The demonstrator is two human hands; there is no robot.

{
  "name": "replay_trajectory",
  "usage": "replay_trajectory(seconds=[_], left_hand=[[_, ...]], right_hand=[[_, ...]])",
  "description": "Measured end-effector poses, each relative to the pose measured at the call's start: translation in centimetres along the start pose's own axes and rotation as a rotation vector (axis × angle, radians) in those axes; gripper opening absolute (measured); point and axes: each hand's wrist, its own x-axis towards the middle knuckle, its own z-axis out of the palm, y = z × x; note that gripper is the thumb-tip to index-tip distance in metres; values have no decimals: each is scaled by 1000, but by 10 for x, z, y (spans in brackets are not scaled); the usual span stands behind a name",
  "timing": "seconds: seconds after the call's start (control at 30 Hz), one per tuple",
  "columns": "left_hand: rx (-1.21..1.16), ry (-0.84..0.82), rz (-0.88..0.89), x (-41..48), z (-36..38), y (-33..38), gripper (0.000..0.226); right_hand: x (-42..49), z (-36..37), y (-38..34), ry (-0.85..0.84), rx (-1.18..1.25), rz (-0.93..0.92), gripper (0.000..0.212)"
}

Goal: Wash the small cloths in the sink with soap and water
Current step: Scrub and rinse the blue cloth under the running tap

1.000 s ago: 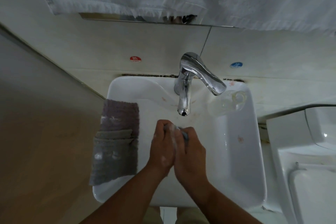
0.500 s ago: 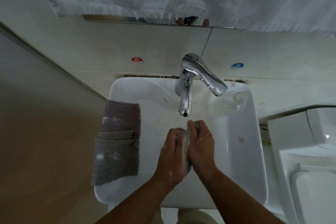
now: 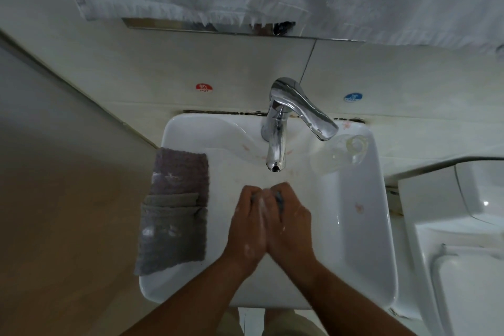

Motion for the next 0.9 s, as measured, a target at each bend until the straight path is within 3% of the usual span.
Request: replay_trajectory(seconds=[0.07,0.13,0.23,0.3,0.43,0.57,0.63,0.77,0.9], left_hand=[[6,-87,78,-19,9,4,18],[90,-65,163,-14,10,5,17],[127,97,103,16,-3,1,12],[117,69,83,9,-3,2,12],[115,-79,120,-21,12,9,20],[81,70,16,17,-2,7,10],[43,39,-12,8,-2,10,15],[73,-107,128,-22,11,16,21],[101,103,9,19,-2,10,14]], right_hand=[[28,-8,11,88,23,128,19],[26,-7,13,124,23,161,20],[-15,3,-8,32,21,2,19],[-13,1,-7,11,26,-54,21],[30,-8,16,94,112,237,22],[-14,2,-12,21,88,71,16],[-8,1,-10,28,58,7,14],[35,-10,7,119,115,218,23],[-12,2,-11,18,88,47,19]])
